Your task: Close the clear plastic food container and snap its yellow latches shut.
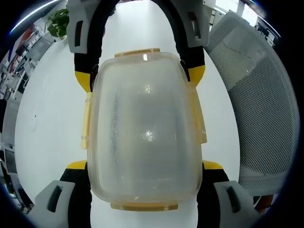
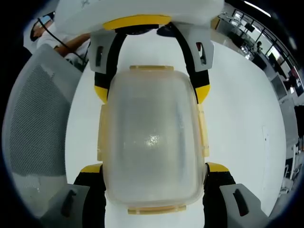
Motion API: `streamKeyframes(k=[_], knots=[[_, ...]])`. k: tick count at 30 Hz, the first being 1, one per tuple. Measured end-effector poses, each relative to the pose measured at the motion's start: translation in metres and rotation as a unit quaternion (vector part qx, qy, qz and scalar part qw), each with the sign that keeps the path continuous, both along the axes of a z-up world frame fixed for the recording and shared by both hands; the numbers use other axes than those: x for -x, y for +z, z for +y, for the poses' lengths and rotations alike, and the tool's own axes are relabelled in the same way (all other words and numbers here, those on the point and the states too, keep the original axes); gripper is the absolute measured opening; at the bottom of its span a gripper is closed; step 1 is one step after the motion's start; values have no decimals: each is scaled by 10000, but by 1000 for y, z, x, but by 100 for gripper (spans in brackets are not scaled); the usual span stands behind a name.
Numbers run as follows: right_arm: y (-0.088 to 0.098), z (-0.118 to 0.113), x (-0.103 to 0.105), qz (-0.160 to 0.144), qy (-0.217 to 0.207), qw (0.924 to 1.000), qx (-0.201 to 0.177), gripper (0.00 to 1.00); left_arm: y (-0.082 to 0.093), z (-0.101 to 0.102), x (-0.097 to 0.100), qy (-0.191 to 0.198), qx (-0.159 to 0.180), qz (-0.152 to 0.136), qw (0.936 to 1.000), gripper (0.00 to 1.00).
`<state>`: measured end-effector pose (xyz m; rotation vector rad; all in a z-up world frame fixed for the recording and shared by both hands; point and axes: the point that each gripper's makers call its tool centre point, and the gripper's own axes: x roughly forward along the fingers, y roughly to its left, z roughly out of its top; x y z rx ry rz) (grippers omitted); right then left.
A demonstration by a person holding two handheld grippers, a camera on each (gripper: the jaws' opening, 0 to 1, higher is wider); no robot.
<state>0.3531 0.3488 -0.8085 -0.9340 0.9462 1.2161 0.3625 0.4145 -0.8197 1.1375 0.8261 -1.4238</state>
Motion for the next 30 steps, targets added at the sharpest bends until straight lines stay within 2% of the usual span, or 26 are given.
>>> streamKeyframes(k=[10,30], knots=[[0,1,1,30,24,10000,22,86,0,1,1,1,25,-3,10000,94],[-1,2,-22,8,19,10000,-8,86,0,1,-22,23,27,6,10000,94]])
